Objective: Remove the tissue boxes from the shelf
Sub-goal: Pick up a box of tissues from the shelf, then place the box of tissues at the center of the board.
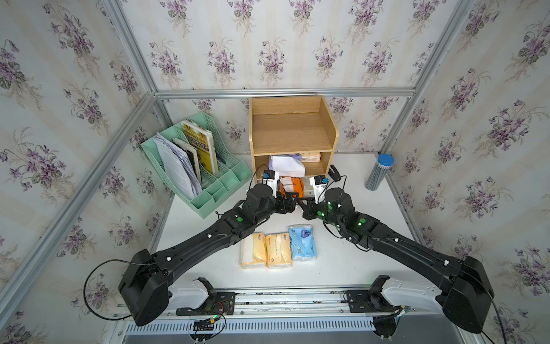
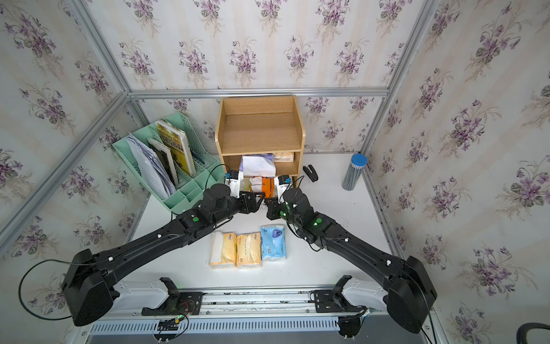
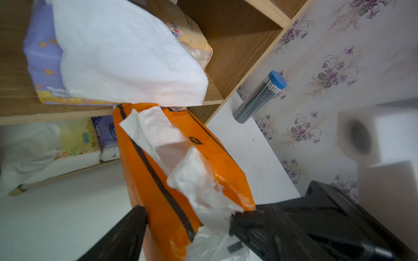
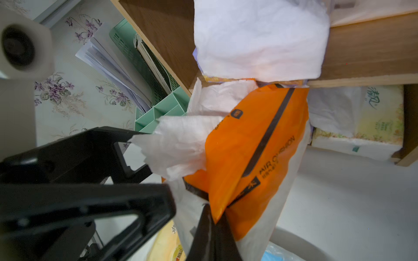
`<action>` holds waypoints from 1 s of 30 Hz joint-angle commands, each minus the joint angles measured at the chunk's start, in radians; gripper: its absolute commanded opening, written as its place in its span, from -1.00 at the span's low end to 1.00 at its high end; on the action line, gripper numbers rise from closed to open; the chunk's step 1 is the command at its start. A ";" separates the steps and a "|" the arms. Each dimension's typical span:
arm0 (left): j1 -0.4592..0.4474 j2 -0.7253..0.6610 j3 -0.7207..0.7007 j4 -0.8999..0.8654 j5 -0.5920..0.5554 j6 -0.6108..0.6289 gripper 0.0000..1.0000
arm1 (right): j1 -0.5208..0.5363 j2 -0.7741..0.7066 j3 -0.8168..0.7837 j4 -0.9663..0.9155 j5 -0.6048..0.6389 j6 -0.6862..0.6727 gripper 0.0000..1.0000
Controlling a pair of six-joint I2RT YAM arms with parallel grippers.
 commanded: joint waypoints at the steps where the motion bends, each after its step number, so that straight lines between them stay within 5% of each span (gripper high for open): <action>1: 0.001 -0.010 0.008 -0.015 -0.040 0.053 0.73 | -0.005 0.019 0.031 0.023 -0.013 -0.027 -1.00; 14: 0.005 -0.111 -0.045 -0.125 -0.116 0.062 0.93 | -0.006 -0.050 -0.035 -0.011 0.001 0.001 -1.00; 30: 0.010 -0.405 -0.175 -0.283 -0.238 0.047 0.98 | -0.126 -0.390 -0.305 -0.247 0.094 -0.044 -1.00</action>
